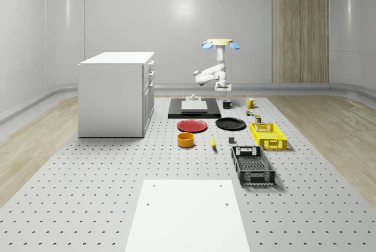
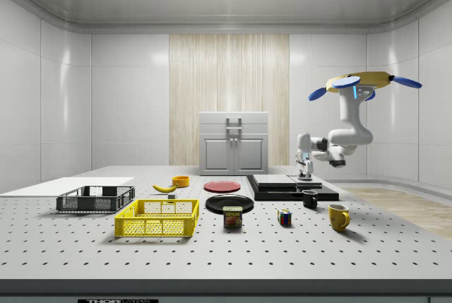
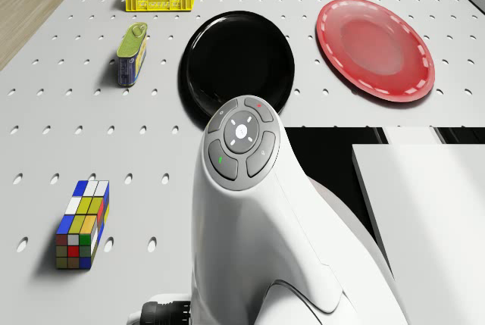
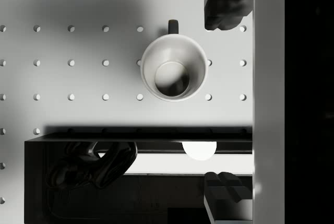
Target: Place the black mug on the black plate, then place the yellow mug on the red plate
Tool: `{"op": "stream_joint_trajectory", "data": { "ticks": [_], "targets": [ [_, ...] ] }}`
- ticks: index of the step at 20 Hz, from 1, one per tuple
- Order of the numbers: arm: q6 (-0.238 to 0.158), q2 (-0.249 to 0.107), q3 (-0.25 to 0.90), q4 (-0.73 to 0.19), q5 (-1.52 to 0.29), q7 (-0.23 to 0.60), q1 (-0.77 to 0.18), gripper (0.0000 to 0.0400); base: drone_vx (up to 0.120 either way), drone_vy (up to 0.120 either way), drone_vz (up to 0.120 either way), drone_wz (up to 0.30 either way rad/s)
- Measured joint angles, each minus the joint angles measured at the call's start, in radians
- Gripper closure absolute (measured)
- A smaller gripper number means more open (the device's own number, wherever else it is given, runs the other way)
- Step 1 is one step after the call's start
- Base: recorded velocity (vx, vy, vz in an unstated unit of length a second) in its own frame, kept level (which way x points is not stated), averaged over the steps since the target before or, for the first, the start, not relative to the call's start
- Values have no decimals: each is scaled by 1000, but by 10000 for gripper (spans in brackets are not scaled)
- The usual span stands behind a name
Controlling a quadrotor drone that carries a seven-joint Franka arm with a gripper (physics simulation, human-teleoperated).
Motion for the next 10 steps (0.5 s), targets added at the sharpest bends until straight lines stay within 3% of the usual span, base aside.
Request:
{"op": "stream_joint_trajectory", "data": {
  "ticks": [4, 8, 10],
  "targets": [
    [18, -20, 6, 1, 10, 7, -7, 0, -10, 0, 0, 0],
    [35, -39, 12, 3, 20, 13, -13, 0, -110, 0, 0, 0],
    [44, -48, 14, 3, 25, 15, -16, 0, 0, 0, 0, 0]
  ]
}}
